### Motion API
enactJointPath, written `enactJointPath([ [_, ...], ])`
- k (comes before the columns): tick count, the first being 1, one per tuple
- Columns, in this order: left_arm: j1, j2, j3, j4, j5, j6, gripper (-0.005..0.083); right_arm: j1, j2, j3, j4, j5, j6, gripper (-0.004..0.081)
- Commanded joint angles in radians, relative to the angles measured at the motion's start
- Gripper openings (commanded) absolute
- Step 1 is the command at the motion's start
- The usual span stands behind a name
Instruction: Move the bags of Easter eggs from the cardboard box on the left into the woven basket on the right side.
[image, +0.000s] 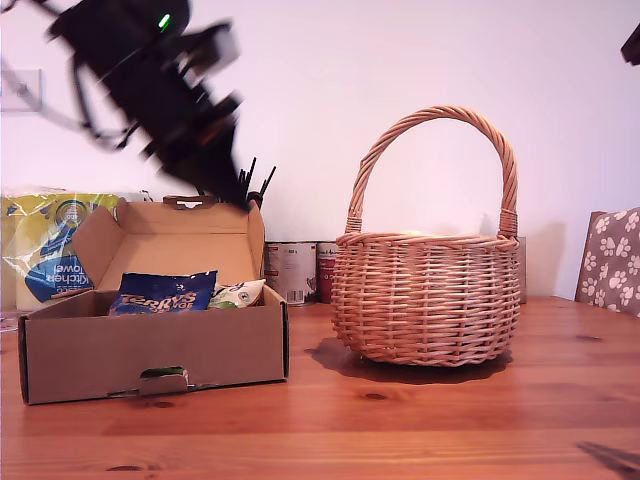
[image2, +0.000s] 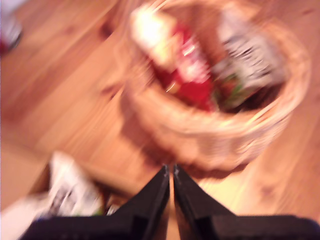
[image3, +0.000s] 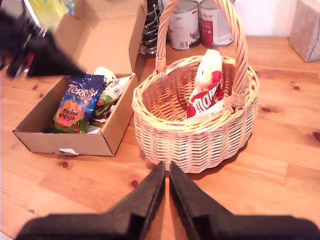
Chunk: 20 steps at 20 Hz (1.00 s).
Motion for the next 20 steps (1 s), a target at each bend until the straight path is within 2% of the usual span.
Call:
enactJointPath([
  [1, 0.016, -0.034, -0.052, 0.029, 0.000, -0.008, -0.0020, -0.002, 0.004, 0.012, 0.010, -0.006, -0.002, -0.0010],
  [4, 0.051, -0.043, -0.088, 0.013, -0.010, -0.016, -0.0020, -0.002, 0.008, 0.012, 0.010, -0.016, -0.003, -0.0010],
  [7, 0.068, -0.043, -0.087, -0.011, -0.032, -0.161, -0.0020, -0.002, 0.008, 0.012, 0.010, -0.025, -0.003, -0.0010],
  [9, 0.068, -0.043, -0.087, -0.013, -0.044, -0.190, -0.0013, -0.002, 0.008, 0.012, 0.011, -0.026, -0.003, -0.0010],
  [10, 0.066, -0.043, -0.087, -0.004, -0.072, -0.208, 0.0041, -0.002, 0.008, 0.012, 0.010, -0.030, -0.003, -0.0010],
  [11, 0.066, -0.043, -0.087, 0.007, -0.097, -0.232, 0.0170, -0.002, 0.008, 0.012, 0.010, -0.031, -0.003, -0.0010],
  [13, 0.073, -0.043, -0.084, 0.008, -0.133, -0.225, 0.0539, -0.002, 0.008, 0.012, 0.011, -0.029, -0.007, -0.0010],
  [14, 0.086, -0.043, -0.083, -0.007, -0.135, -0.214, 0.0625, -0.002, 0.008, 0.012, 0.011, -0.029, -0.007, -0.0010],
  [17, 0.145, -0.042, -0.083, -0.051, -0.093, -0.274, 0.0629, -0.002, 0.008, 0.012, 0.011, -0.032, -0.007, -0.0010],
  [20, 0.204, -0.042, -0.082, -0.046, -0.101, -0.327, 0.0629, -0.002, 0.008, 0.012, 0.010, -0.032, -0.008, -0.0010],
])
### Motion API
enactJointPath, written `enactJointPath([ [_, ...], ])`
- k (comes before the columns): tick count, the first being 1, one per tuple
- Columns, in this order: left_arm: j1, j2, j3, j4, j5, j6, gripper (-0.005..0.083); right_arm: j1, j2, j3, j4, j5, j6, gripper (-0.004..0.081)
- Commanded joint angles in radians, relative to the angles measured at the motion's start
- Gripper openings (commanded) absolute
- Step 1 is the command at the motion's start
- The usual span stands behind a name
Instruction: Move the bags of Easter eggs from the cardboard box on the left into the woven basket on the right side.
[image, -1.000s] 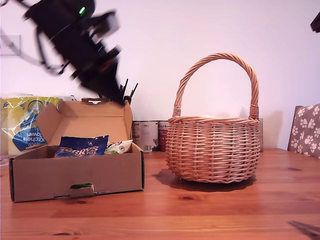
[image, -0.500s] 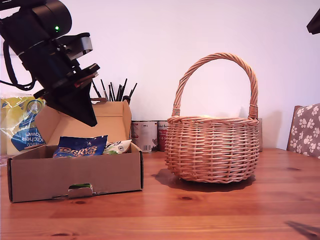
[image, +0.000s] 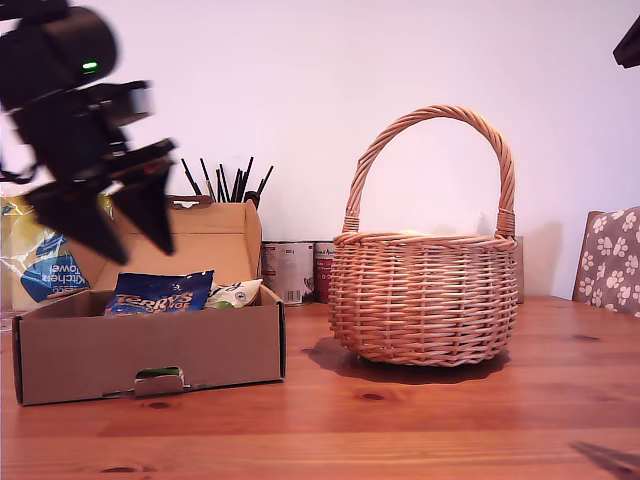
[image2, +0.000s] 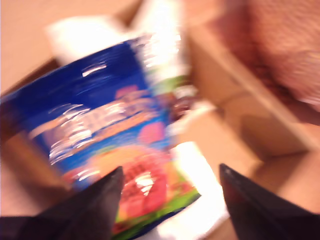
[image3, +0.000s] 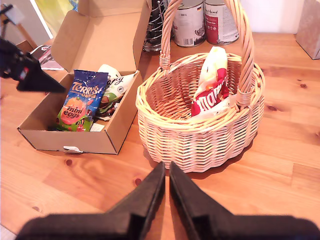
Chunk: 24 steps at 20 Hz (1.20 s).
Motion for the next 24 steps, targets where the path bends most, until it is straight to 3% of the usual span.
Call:
enactJointPath([
  [1, 0.012, -0.012, -0.008, 0.009, -0.006, -0.035, 0.0629, -0.002, 0.003, 0.012, 0.007, -0.006, -0.005, -0.0010],
  [7, 0.017, -0.006, -0.006, 0.031, -0.064, -0.146, 0.0628, -0.002, 0.003, 0.012, 0.007, -0.006, -0.021, -0.0010],
  [10, 0.004, 0.002, -0.006, 0.053, -0.090, -0.219, 0.0692, -0.002, 0.003, 0.012, 0.006, -0.011, -0.021, -0.0010],
  [16, -0.031, 0.044, 0.026, 0.027, -0.151, -0.233, 0.0699, -0.002, 0.003, 0.012, 0.006, -0.033, -0.023, -0.0010],
  [19, -0.039, 0.105, 0.083, -0.028, -0.155, -0.233, 0.0751, -0.002, 0.003, 0.012, 0.006, -0.033, -0.023, -0.0010],
  [24, -0.043, 0.182, 0.168, -0.084, -0.211, -0.257, 0.0753, -0.002, 0.003, 0.012, 0.006, -0.033, -0.026, -0.0010],
])
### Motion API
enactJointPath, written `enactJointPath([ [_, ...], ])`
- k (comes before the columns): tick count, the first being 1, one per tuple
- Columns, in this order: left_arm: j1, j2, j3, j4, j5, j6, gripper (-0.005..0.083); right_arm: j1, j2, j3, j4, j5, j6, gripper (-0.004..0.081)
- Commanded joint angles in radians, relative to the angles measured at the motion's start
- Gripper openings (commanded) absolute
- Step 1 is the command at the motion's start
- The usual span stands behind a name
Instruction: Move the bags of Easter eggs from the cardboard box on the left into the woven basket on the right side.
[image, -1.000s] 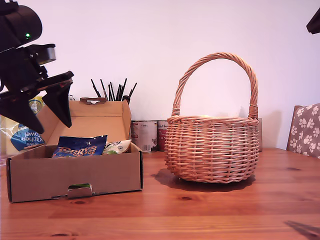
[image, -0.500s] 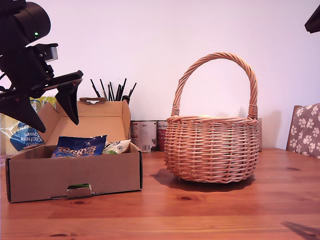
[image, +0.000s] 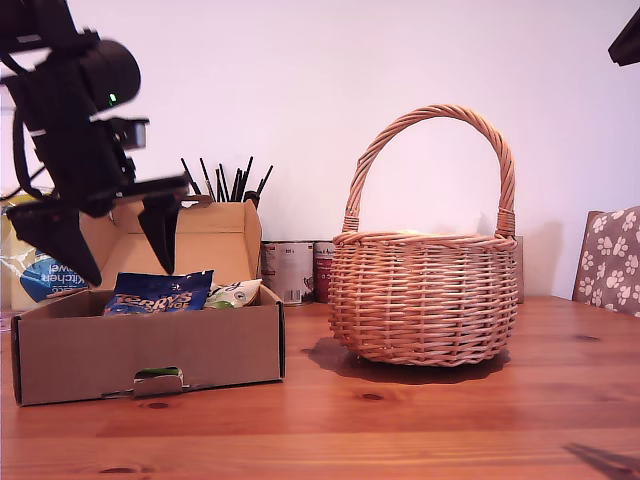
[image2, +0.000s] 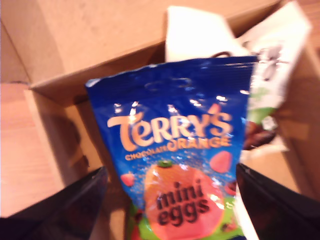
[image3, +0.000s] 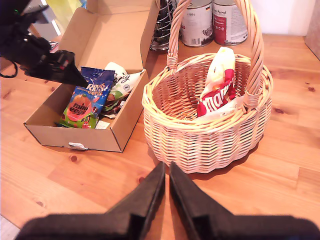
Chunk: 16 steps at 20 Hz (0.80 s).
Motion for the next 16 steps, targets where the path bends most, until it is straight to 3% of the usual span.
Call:
enactJointPath([
  [1, -0.003, 0.030, 0.027, -0.026, -0.024, -0.024, 0.0753, -0.002, 0.003, 0.012, 0.006, -0.005, -0.004, -0.0010],
  [10, -0.008, 0.187, 0.077, -0.059, -0.017, -0.031, 0.0753, -0.002, 0.003, 0.012, 0.006, -0.005, -0.004, -0.0010],
  [16, -0.008, 0.250, 0.081, -0.063, 0.058, -0.030, 0.0747, -0.002, 0.003, 0.012, 0.035, -0.005, -0.003, -0.0010],
])
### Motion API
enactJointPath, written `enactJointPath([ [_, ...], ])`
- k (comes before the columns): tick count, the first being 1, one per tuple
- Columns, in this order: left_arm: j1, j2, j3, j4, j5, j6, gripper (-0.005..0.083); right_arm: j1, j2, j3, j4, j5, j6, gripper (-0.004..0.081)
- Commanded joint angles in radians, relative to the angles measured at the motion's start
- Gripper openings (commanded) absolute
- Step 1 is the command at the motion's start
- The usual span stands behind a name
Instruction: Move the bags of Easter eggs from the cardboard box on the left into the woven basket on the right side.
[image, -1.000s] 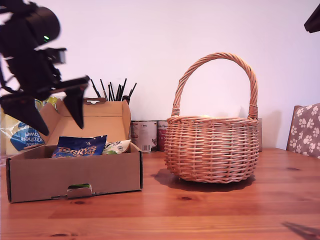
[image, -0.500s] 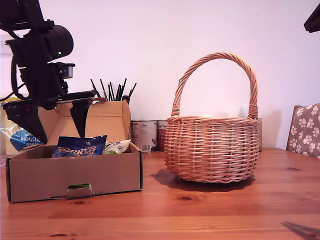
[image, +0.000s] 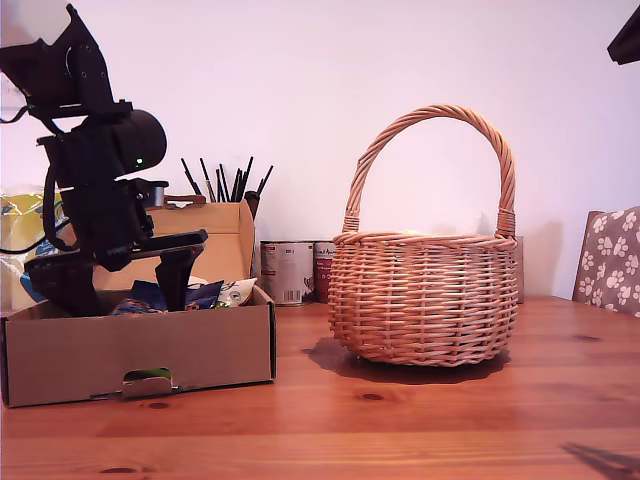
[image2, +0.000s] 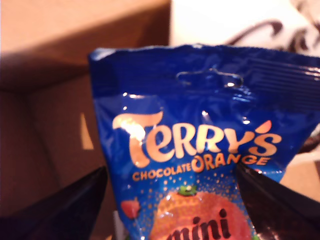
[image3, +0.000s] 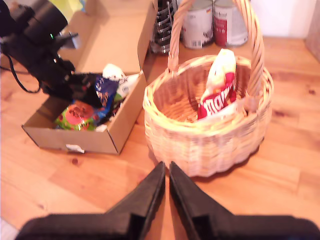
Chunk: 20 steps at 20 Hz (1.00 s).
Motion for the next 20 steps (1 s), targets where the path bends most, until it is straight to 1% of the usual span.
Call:
enactJointPath([
  [1, 0.002, 0.072, -0.011, -0.007, 0.027, -0.005, 0.0747, -0.002, 0.003, 0.012, 0.026, -0.003, -0.003, -0.0010],
  [3, 0.002, 0.080, -0.011, -0.002, 0.064, -0.005, 0.0731, -0.002, 0.003, 0.012, 0.038, -0.003, -0.003, -0.0010],
  [4, 0.002, 0.081, -0.011, 0.005, 0.087, -0.005, 0.0687, -0.002, 0.003, 0.012, 0.037, -0.003, -0.003, -0.0010],
  [5, 0.003, 0.081, -0.009, 0.006, 0.103, -0.004, 0.0608, -0.002, 0.003, 0.012, 0.037, -0.003, -0.003, -0.0010],
  [7, 0.003, 0.081, -0.004, 0.008, 0.127, 0.002, 0.0396, -0.002, 0.003, 0.012, 0.037, -0.003, -0.003, -0.0010],
  [8, 0.003, 0.081, -0.001, 0.007, 0.127, 0.008, 0.0321, -0.002, 0.003, 0.012, 0.037, -0.003, -0.002, -0.0010],
  [10, 0.003, 0.081, 0.010, 0.003, 0.126, 0.044, 0.0245, -0.002, 0.003, 0.012, 0.037, -0.003, -0.002, -0.0010],
  [15, 0.003, 0.080, 0.066, -0.034, 0.130, 0.084, 0.0152, -0.002, 0.003, 0.012, 0.037, -0.002, -0.002, -0.0010],
  [20, 0.003, 0.061, 0.138, -0.130, 0.153, 0.136, 0.0142, -0.002, 0.003, 0.012, 0.037, 0.000, -0.002, -0.0010],
])
